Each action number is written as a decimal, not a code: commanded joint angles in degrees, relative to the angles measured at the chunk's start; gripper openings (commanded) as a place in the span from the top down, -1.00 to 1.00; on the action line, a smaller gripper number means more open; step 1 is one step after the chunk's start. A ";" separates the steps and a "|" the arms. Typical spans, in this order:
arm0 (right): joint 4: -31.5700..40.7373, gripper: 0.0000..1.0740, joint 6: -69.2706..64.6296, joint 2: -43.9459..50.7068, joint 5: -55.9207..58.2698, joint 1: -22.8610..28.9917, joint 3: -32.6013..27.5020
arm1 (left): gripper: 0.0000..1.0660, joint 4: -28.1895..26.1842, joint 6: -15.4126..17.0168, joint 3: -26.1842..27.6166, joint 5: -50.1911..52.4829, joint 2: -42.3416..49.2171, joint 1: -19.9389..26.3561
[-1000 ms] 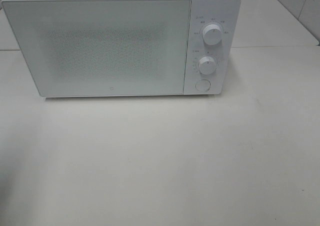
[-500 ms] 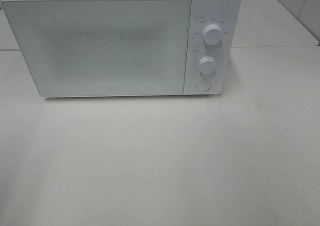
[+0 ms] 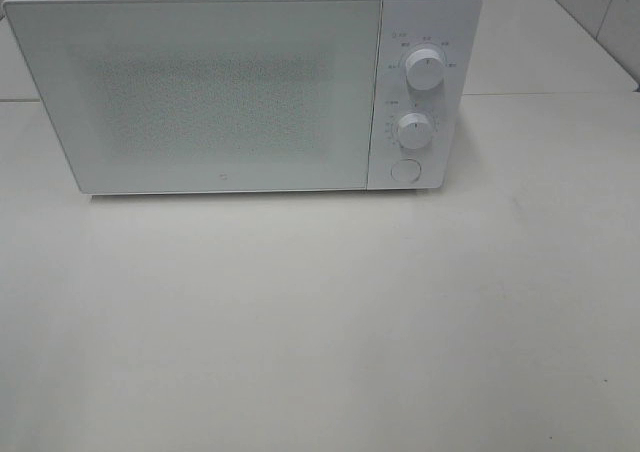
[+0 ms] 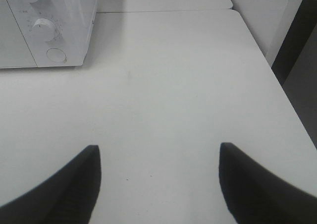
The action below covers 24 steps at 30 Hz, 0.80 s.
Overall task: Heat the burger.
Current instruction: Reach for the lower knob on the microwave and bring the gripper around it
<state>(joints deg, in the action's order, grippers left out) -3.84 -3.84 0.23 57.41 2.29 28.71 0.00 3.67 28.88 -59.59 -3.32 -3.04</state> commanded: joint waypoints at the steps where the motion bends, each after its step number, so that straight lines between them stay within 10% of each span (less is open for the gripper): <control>1: -0.11 -0.24 0.63 1.55 -0.06 -0.29 -0.23 | -0.92 0.00 -2.01 -0.11 0.17 2.12 0.11; 24: -0.11 -0.24 0.63 1.55 -0.06 -0.29 -0.23 | -0.92 -0.80 -2.98 -0.17 0.17 5.27 1.20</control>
<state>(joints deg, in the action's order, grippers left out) -3.84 -3.84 0.23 57.41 2.29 28.71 0.00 0.80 28.82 -59.59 0.29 -2.75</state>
